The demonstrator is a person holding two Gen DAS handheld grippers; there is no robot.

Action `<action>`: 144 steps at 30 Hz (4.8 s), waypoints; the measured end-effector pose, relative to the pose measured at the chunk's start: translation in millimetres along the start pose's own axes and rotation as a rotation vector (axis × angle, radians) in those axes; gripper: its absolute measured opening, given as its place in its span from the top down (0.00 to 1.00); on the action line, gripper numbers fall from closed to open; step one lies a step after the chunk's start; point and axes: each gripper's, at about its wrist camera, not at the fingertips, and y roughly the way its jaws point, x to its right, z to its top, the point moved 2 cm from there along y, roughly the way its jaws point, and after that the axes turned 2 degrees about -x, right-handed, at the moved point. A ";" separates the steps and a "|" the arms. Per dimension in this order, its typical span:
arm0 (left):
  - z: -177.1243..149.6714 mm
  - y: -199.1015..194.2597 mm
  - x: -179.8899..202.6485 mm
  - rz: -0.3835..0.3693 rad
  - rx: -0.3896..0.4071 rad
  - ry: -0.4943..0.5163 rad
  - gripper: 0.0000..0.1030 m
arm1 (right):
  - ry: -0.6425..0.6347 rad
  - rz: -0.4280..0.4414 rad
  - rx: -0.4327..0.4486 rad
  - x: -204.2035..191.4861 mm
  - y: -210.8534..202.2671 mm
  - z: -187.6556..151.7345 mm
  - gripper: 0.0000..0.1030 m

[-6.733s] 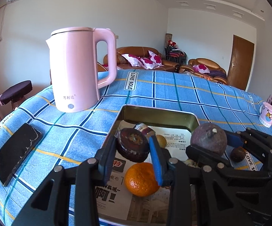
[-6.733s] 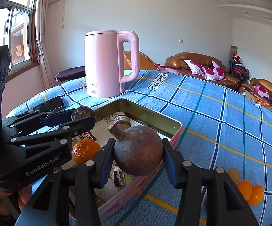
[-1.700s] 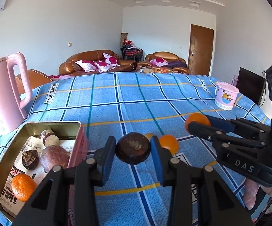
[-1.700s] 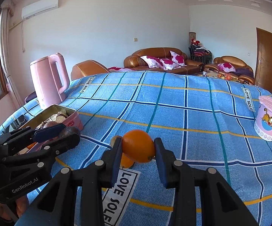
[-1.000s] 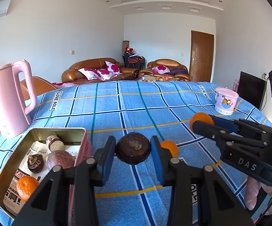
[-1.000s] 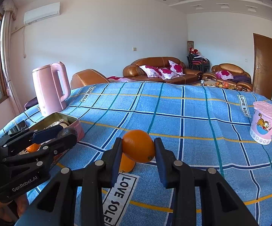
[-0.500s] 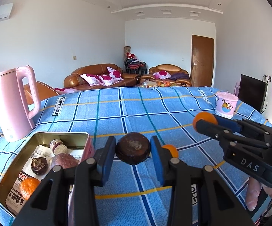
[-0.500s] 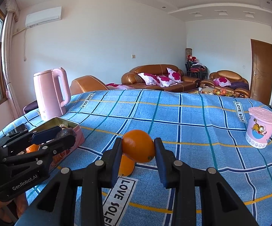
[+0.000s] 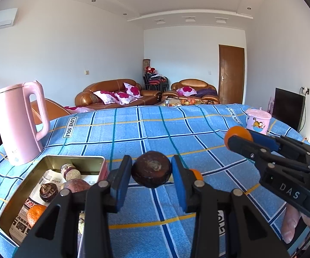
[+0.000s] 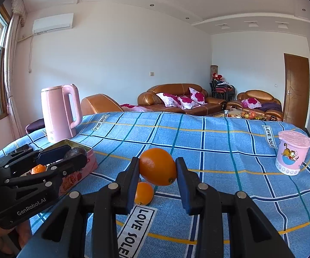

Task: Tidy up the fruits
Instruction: 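Lift the cake with the left tool while the right tool lifts the orange, then carry the brown cake with the left tool over the tin while the right tool carries the orange there, then lower the cake into the tin and open the left tool while the right tool releases the orange, then move both tools back over the last fruits on the tablecloth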

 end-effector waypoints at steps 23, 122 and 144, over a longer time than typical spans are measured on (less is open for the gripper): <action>-4.5 -19.8 -15.5 0.035 0.018 -0.007 0.61 | -0.014 0.033 0.006 -20.4 -0.5 0.2 0.65; -47.3 -35.2 -159.8 0.301 -0.162 -0.172 0.61 | -0.217 0.370 -0.272 -198.3 87.3 -6.3 0.65; -20.1 -53.1 -120.9 0.261 -0.050 -0.142 0.05 | -0.179 0.180 -0.184 -110.8 52.0 -0.5 0.48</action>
